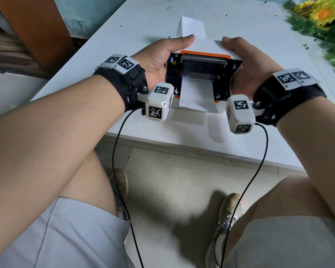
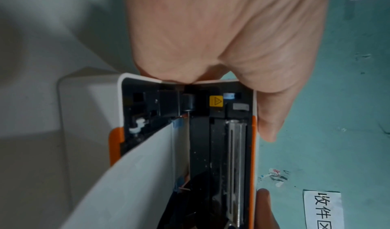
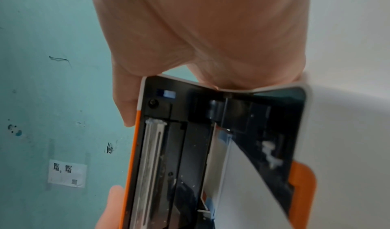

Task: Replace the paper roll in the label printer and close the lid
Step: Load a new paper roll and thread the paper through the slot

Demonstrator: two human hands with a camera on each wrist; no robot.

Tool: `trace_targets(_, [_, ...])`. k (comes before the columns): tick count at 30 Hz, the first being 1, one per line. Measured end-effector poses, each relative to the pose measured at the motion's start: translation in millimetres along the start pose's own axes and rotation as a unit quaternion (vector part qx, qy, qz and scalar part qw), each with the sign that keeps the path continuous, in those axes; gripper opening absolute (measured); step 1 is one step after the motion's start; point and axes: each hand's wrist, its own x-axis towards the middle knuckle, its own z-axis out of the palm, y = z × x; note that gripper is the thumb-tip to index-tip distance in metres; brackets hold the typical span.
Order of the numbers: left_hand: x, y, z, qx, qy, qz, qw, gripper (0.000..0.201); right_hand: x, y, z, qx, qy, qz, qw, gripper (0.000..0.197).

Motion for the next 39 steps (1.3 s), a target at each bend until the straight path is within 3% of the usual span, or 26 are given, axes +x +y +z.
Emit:
trace_targets(4, [-2.3, 0.5, 1.2, 0.001, -0.010, -0.004, 1.000, 0.036, 1.8, -0.3, -1.5, -0.004, -0.002, 0.004, 1.000, 0.067])
trace_targets(11, [-2.1, -1.0, 0.8, -0.005, -0.006, -0.005, 1.000, 0.062, 3.0, 0.6, -3.7, -0.013, 0.002, 0.007, 1.000, 0.069])
trace_targets(20, [-1.4, 2.1, -3.1, 0.005, -0.022, -0.026, 0.999, 0.033, 1.2, 0.7, -3.1, -0.014, 0.010, 0.008, 1.000, 0.070])
trace_targets(29, [-2.4, 3.3, -4.7, 0.006, -0.025, -0.038, 0.999, 0.045, -1.0, 1.4, -2.5, -0.016, 0.014, 0.006, 1.000, 0.073])
trace_targets(33, [-1.2, 2.9, -5.9, 0.011, -0.018, -0.030, 0.999, 0.061, 0.1, 1.1, -3.3, -0.012, 0.020, 0.007, 1.000, 0.079])
trace_targets(36, [-0.5, 2.5, -5.2, 0.013, -0.015, -0.019, 1.000, 0.043, -0.2, 1.5, -2.9, 0.000, 0.015, 0.009, 1.000, 0.077])
trace_targets(39, [1.7, 1.1, -6.0, -0.007, -0.017, -0.020, 1.000, 0.043, -1.0, 2.1, -4.1, 0.007, 0.008, 0.008, 1.000, 0.073])
